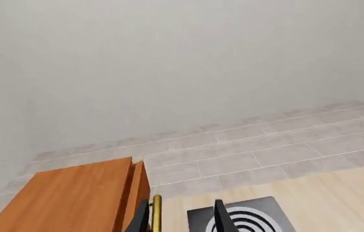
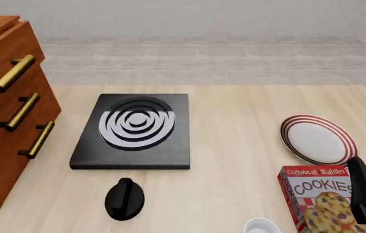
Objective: Pick the akita bowl in the top layer of the wooden cabinet and place it on the plate.
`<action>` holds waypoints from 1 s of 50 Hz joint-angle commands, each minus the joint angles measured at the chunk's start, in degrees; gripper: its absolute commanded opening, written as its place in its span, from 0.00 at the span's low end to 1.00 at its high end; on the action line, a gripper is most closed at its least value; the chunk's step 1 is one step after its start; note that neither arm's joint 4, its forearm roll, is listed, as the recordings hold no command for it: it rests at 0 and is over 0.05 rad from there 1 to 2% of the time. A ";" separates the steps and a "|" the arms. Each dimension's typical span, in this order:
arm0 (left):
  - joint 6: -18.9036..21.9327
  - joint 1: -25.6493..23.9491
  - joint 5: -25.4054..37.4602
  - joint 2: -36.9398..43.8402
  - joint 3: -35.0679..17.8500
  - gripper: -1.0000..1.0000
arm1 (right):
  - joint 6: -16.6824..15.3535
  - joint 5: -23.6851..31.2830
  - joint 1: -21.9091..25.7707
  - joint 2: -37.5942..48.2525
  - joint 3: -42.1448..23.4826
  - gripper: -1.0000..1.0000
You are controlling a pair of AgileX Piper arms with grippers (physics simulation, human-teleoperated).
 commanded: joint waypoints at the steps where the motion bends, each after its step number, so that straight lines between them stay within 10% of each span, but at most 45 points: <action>1: -0.89 0.66 3.99 5.83 -2.42 1.00 | 0.03 -0.13 -0.04 0.17 -0.03 1.00; 30: 5.56 6.37 11.79 10.22 -7.04 1.00 | 0.37 0.78 -0.39 -0.49 -0.12 1.00; 50: -0.49 5.39 17.81 13.85 -10.75 1.00 | 1.07 0.91 -0.29 -0.77 -0.07 1.00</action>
